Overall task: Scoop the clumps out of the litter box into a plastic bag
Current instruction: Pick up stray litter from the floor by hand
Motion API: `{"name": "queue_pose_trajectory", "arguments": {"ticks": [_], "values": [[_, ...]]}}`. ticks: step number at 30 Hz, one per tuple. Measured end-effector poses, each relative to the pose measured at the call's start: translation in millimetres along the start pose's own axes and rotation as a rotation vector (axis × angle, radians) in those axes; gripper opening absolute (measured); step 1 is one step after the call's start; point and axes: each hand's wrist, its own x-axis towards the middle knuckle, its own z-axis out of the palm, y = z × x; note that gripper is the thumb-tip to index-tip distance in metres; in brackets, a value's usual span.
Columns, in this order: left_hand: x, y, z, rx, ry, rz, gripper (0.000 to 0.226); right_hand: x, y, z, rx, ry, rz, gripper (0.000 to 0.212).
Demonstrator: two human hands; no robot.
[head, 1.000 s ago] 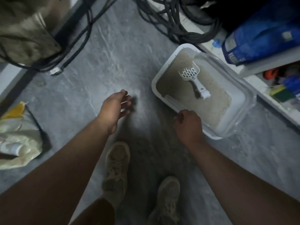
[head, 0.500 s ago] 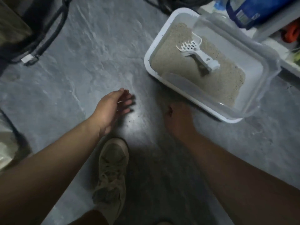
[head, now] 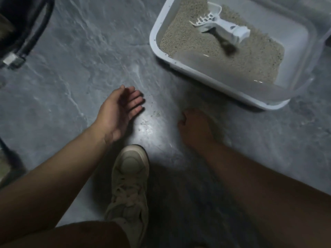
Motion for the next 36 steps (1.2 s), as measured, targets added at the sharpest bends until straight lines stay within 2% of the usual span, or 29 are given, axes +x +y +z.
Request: {"name": "queue_pose_trajectory", "arguments": {"ticks": [5, 10, 18, 22, 24, 31, 33, 36], "values": [[5.3, 2.6, -9.3, -0.029, -0.038, 0.028, 0.033, 6.3, -17.2, 19.5, 0.06, -0.012, -0.018, 0.021], [3.2, 0.8, -24.9, -0.107, -0.009, 0.023, 0.035, 16.3, -33.4, 36.2, 0.058, -0.037, -0.02, 0.036], [0.5, -14.9, -51.4, -0.199, 0.015, -0.015, 0.045, 35.6, -58.1, 40.0, -0.079, 0.047, -0.095, 0.02], [2.7, -16.3, -49.9, -0.208, 0.002, -0.028, 0.047, 39.5, -62.3, 39.5, -0.17, 0.007, -0.105, 0.028], [3.4, -17.4, -48.5, -0.207, -0.003, -0.031, 0.048, 40.0, -66.1, 40.2, -0.17, -0.063, -0.086, 0.036], [6.2, -18.9, -43.7, -0.224, -0.011, -0.049, 0.051, 37.2, -69.1, 40.1, -0.178, -0.126, -0.025, 0.045], [5.9, -17.5, -43.4, -0.223, -0.007, -0.047, 0.051, 35.1, -65.8, 39.3, -0.19, -0.097, -0.052, 0.047], [4.4, -16.2, -43.5, -0.217, 0.0, -0.051, 0.051, 38.6, -68.0, 31.4, -0.197, -0.044, -0.055, 0.038]]}}
